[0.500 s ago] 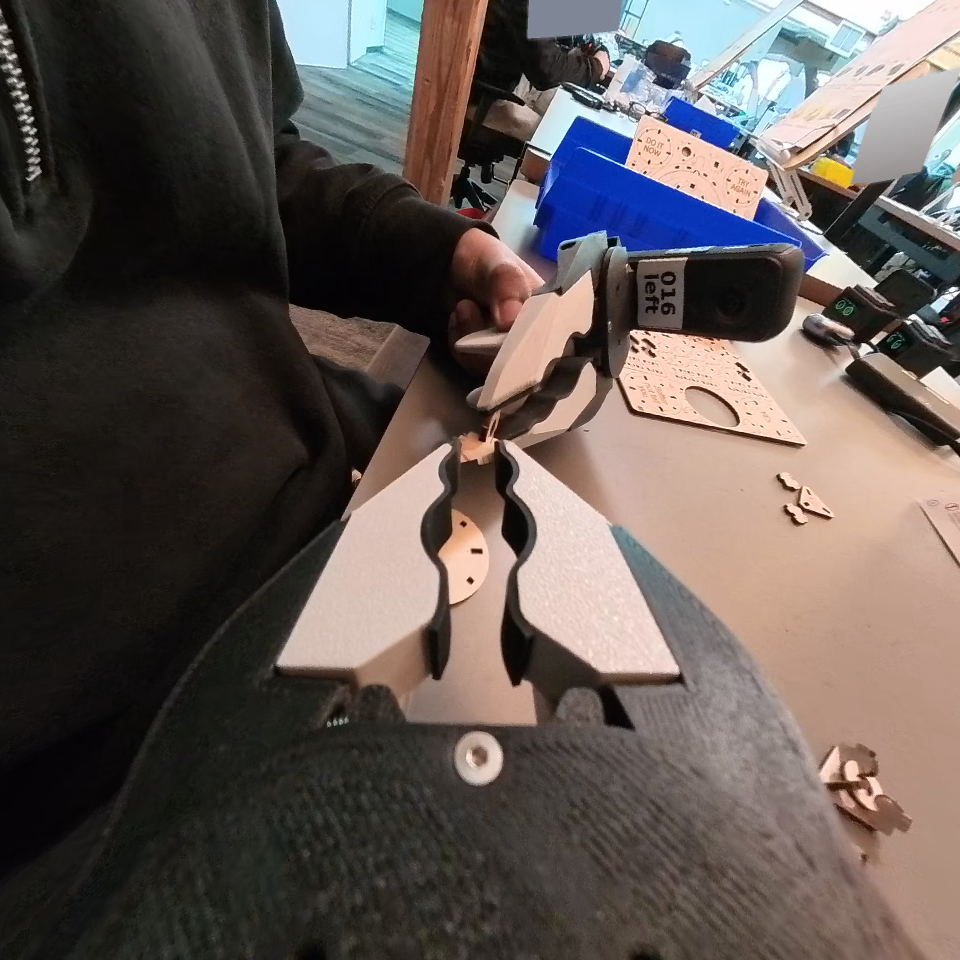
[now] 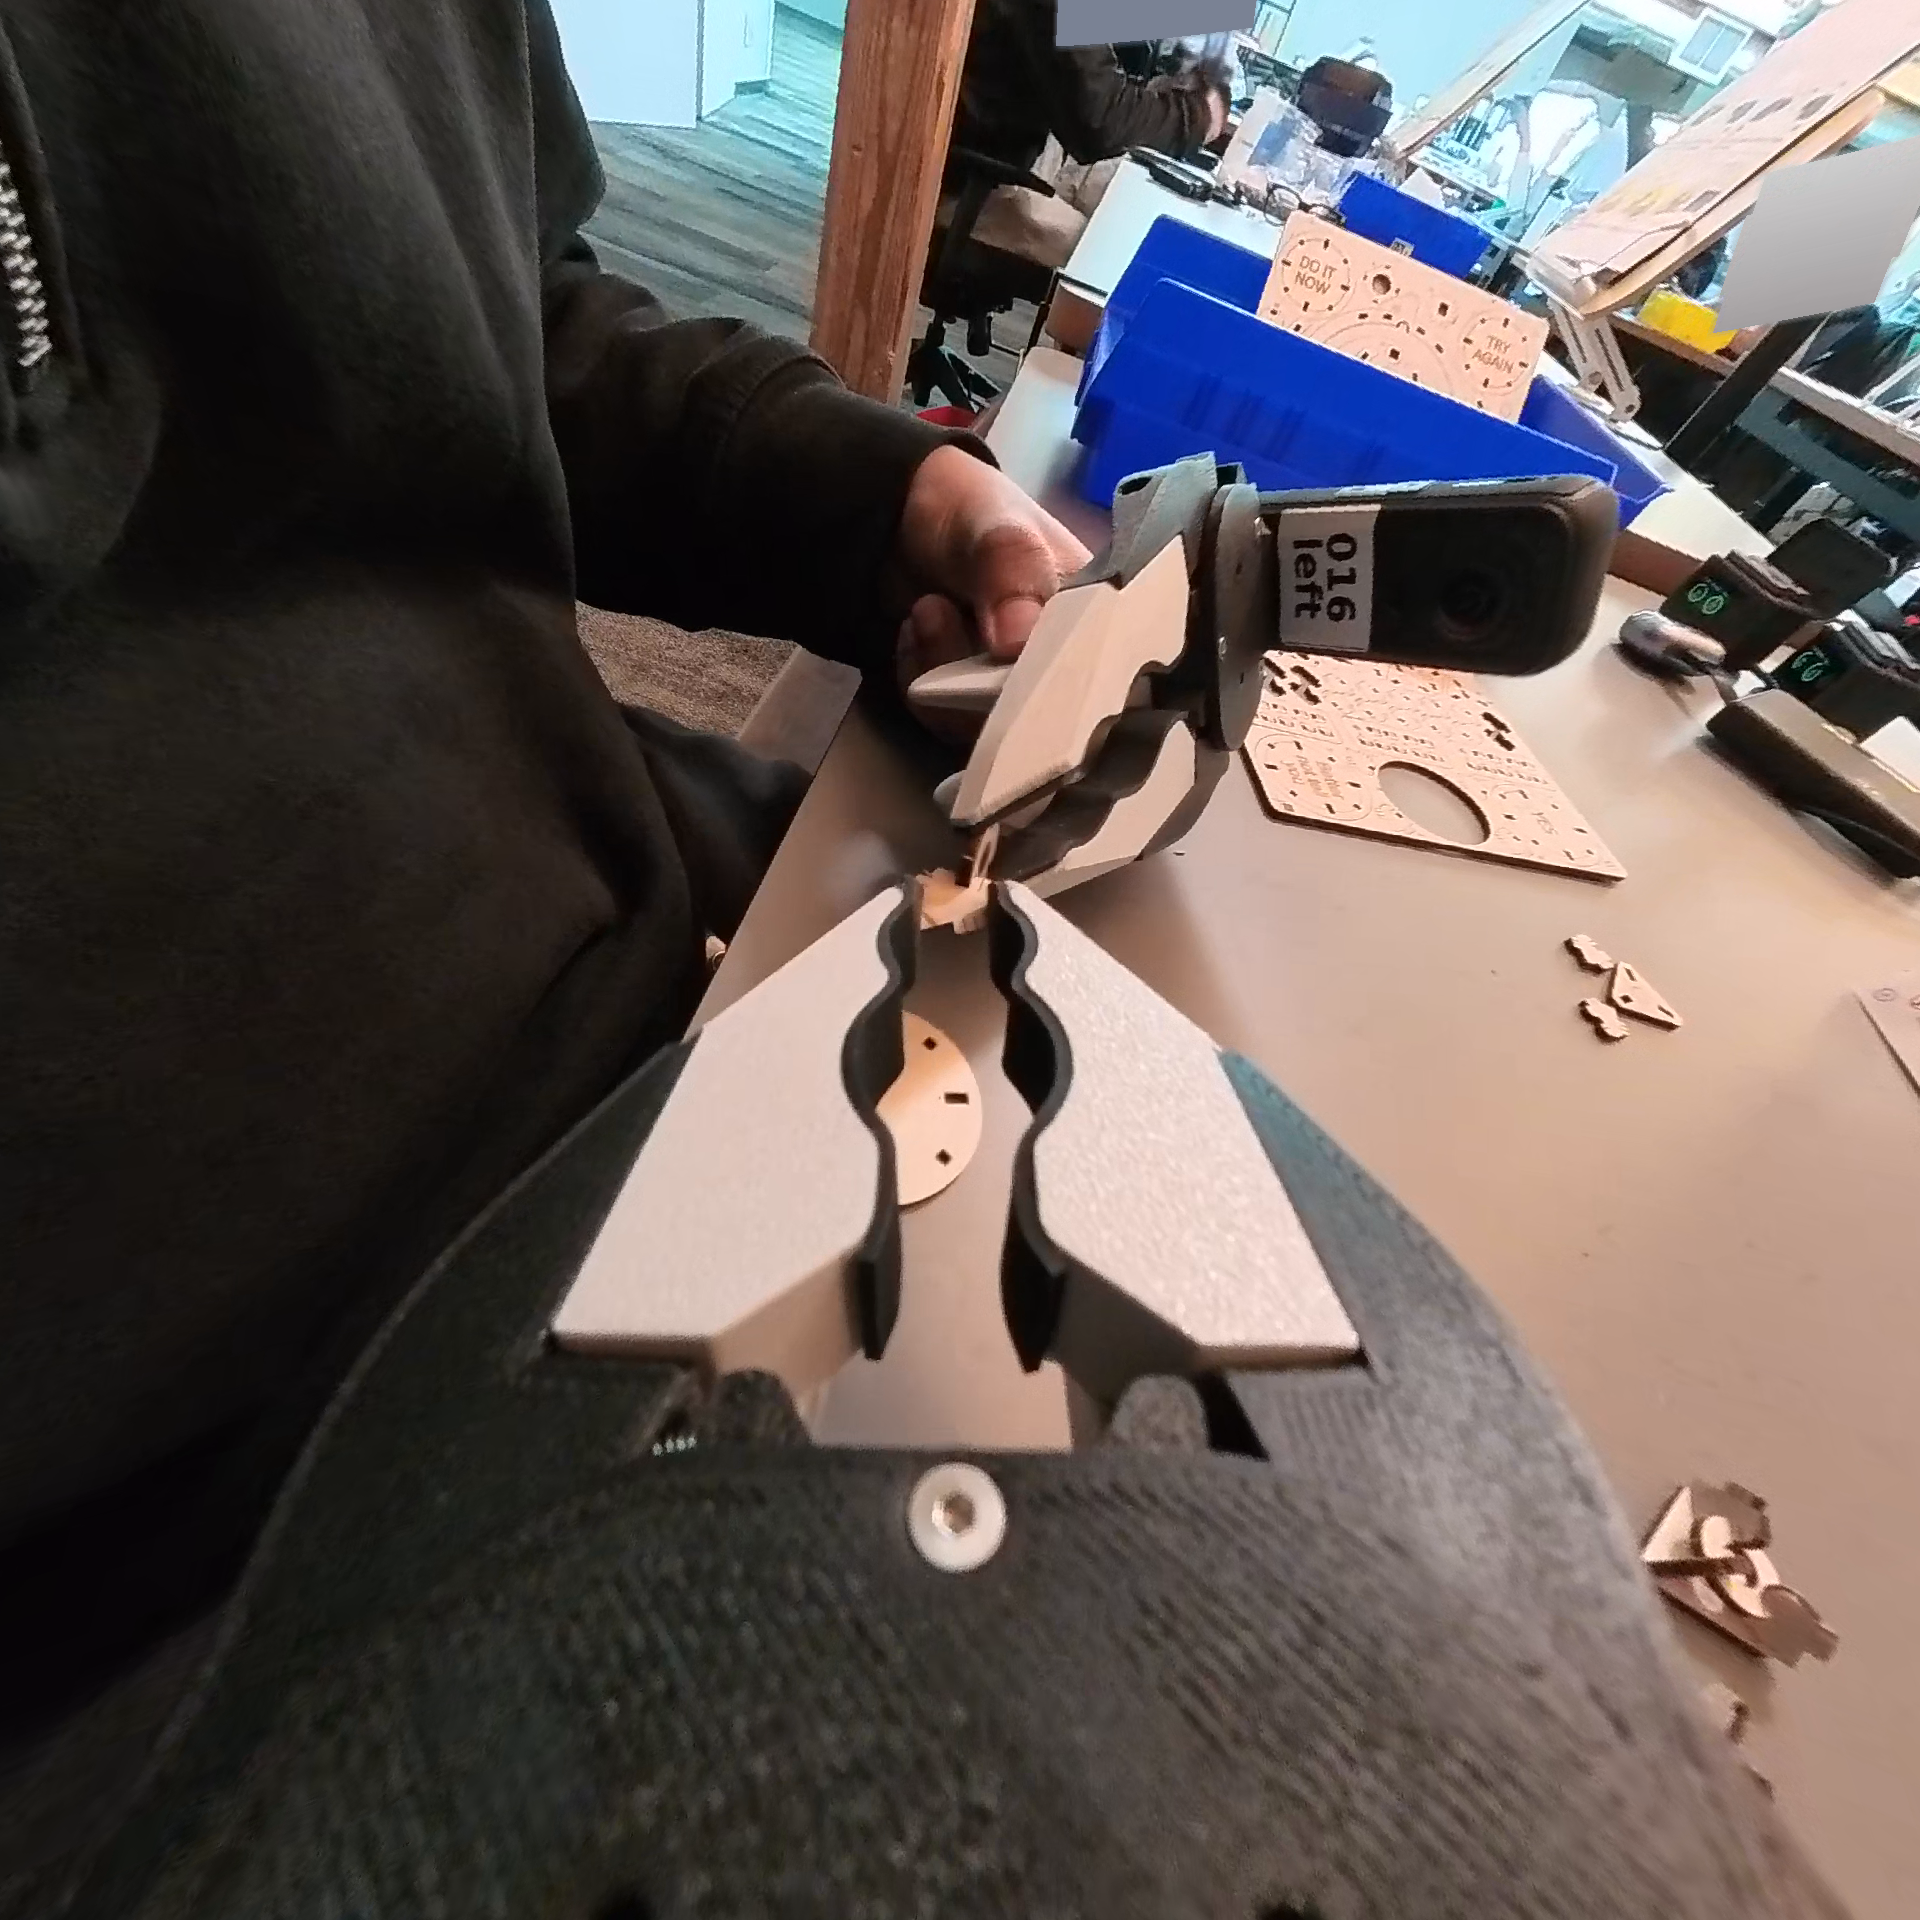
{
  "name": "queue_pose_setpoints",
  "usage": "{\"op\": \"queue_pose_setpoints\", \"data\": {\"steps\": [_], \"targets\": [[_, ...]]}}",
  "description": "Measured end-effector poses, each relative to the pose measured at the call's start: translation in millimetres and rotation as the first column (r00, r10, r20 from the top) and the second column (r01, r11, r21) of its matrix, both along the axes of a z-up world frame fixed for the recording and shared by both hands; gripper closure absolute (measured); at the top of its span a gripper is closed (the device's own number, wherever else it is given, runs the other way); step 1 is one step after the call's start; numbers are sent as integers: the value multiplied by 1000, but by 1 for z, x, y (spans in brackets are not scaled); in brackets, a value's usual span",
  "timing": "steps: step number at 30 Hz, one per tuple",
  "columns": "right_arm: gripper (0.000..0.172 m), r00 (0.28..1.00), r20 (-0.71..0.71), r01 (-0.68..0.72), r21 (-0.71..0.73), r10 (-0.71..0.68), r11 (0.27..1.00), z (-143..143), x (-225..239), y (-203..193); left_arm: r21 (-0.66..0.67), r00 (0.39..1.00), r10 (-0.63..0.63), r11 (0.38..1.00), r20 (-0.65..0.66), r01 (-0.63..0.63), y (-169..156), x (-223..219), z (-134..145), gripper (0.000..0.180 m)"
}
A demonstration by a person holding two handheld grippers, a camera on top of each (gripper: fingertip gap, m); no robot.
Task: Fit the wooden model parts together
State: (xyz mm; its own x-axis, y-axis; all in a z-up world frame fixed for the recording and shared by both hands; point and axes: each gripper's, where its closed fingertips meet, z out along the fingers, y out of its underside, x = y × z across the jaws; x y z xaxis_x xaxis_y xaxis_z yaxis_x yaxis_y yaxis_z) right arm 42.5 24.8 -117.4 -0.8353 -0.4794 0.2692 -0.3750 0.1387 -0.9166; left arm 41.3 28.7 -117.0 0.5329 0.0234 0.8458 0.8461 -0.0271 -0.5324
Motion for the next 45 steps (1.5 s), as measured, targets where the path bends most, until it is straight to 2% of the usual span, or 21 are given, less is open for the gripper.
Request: {"op": "queue_pose_setpoints", "data": {"steps": [3,7,11,20,27,32,45], "targets": [[160,1000,-3,22,-21,-23,1000,2,-2,-2,19,1000,25,1000,-3,-25,-2,-3,3,163],[156,999,-15,47,-62,-48,997,6,-5,-1,-23,999,34,999,-22,-34,0,-3,-2,163],[150,998,38,60,-102,-56,993,15,-9,1,26,999,49,998,-17,-49,-4,-5,4,163],[139,994,49,104,-105,-99,989,16,-13,-5,116,992,118,987,-35,-113,-13,-14,17,163],[146,991,-13,128,-126,-131,984,14,-11,-10,113,994,98,989,-37,-94,-7,-11,17,162],[154,991,-8,133,-141,-135,981,16,-12,-10,120,994,97,989,-40,-92,-5,-11,18,162],[157,992,3,123,-134,-124,983,17,-11,-10,126,995,90,988,-34,-85,-5,-10,18,162]]}}
